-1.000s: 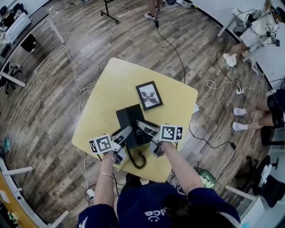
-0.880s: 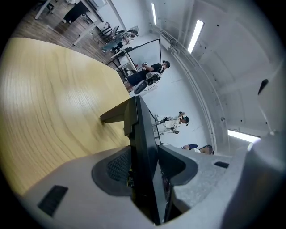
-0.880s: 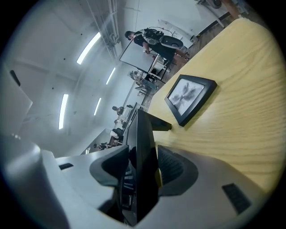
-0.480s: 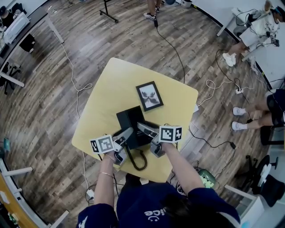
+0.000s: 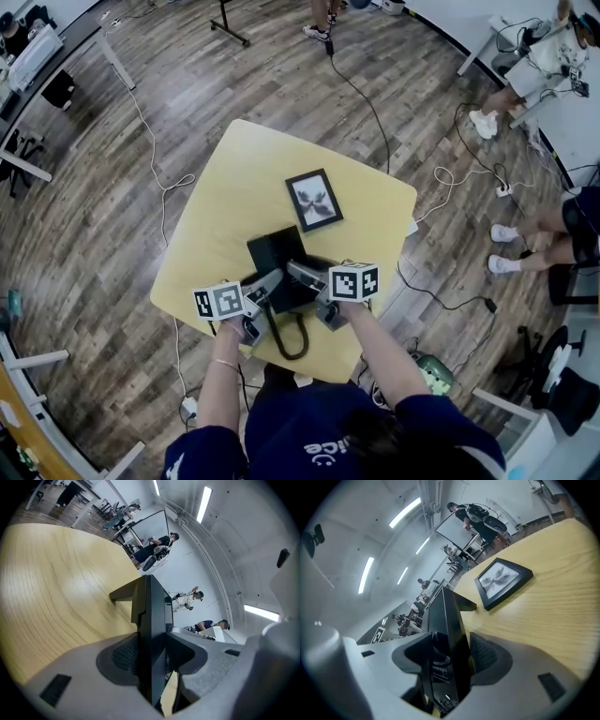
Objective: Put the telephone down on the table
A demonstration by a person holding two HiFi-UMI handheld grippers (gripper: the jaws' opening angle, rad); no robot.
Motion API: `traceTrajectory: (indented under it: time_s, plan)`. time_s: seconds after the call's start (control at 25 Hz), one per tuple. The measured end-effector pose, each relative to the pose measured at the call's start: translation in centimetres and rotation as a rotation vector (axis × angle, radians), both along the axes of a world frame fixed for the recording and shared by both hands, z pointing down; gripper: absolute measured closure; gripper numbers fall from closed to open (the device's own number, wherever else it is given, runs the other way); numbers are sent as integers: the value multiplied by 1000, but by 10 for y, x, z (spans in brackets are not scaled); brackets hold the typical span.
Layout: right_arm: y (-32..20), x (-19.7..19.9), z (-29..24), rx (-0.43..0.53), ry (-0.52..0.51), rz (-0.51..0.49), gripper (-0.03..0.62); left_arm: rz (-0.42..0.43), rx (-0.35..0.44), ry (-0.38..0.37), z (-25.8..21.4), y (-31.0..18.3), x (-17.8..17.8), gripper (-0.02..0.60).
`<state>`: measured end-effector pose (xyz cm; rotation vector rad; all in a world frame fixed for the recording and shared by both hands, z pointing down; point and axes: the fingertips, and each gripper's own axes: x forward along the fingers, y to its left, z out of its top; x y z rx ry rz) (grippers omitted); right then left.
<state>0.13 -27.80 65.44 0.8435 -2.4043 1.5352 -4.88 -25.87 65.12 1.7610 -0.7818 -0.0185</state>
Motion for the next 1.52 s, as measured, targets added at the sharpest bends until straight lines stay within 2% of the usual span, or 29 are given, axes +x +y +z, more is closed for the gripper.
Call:
traceTrajectory:
  time_s: [0.2,0.56,0.68,0.76,0.92,1.04,1.08,1.24,1.4,1.52]
  plan:
    - [6,3,10,-12,40,-20,332,37,-4,-29,9,7,5,399]
    - [6,2,8,-24,21,-8,322,-22,20,-34,9,8,6,399]
    - [5,3,7,-55,-8,2,251,-65,29,-89,12,8,4,394]
    - [4,6,5,-51,-5,16,227,-93,35,-133,14,10,1,391]
    - [5,18,2,-10,60,38,203,-178,94,-209,-1,8,-13,391]
    - [4,28,-10,33,81,73,203,-206,111,-259,-10,11,-20,391]
    - [4,32,-15,49,92,87,203,-228,109,-252,-12,14,-23,391]
    - [16,42,-39,110,106,84,203,-329,91,-145,-27,27,-34,391]
    - [30,52,-62,186,137,91,203,-315,142,-174,-48,44,-35,391]
    - [37,57,-80,249,169,106,203,-295,239,-222,-71,52,-33,391]
